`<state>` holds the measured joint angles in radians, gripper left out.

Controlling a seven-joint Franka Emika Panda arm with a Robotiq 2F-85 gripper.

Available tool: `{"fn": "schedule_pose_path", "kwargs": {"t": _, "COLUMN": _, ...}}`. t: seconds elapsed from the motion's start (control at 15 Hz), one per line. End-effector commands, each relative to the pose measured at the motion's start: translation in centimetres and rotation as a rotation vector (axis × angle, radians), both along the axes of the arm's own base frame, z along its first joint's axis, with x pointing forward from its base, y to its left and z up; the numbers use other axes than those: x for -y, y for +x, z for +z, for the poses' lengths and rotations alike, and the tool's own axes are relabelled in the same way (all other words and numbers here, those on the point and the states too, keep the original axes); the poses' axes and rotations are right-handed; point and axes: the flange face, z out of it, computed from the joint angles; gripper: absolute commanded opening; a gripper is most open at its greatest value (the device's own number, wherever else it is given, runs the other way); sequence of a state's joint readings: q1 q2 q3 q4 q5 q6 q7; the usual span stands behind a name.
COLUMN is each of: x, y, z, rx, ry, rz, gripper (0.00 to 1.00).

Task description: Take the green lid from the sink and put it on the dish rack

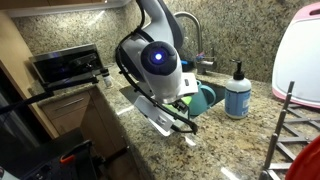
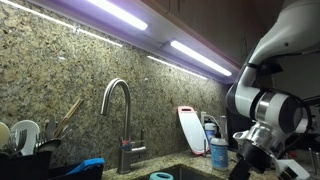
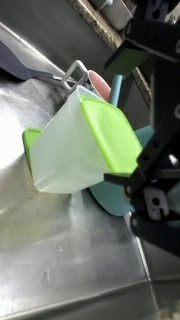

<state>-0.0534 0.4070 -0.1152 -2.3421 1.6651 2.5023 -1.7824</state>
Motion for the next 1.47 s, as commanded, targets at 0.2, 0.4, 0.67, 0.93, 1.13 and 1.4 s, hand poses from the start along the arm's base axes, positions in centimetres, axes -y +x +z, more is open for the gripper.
{"fn": "schedule_pose_path", "kwargs": {"t": 0.2, "x": -0.1, "y": 0.0, "z": 0.1, "rx": 0.007, "ry": -0.021, "rz": -0.034, "gripper": 1.00}}
{"fn": "schedule_pose_path", "kwargs": {"t": 0.4, "x": -0.1, "y": -0.1, "z": 0.0, "rx": 0.002, "ry": -0.021, "rz": -0.046, "gripper": 1.00}}
{"fn": "schedule_pose_path", "kwargs": {"t": 0.67, "x": 0.2, "y": 0.2, "z": 0.2, "rx": 0.006, "ry": 0.006, "rz": -0.088, "gripper": 1.00}}
{"fn": "schedule_pose_path", "kwargs": {"t": 0.93, "x": 0.9, "y": 0.7, "z": 0.6, "rx": 0.010, "ry": 0.021, "rz": -0.122, "gripper": 1.00}}
{"fn": "schedule_pose_path", "kwargs": {"t": 1.13, "x": 1.3, "y": 1.0, "z": 0.7, "rx": 0.005, "ry": 0.028, "rz": -0.147, "gripper": 1.00}}
{"fn": "schedule_pose_path", "kwargs": {"t": 1.4, "x": 1.4, "y": 1.3, "z": 0.6, "rx": -0.004, "ry": 0.036, "rz": -0.169, "gripper": 1.00}}
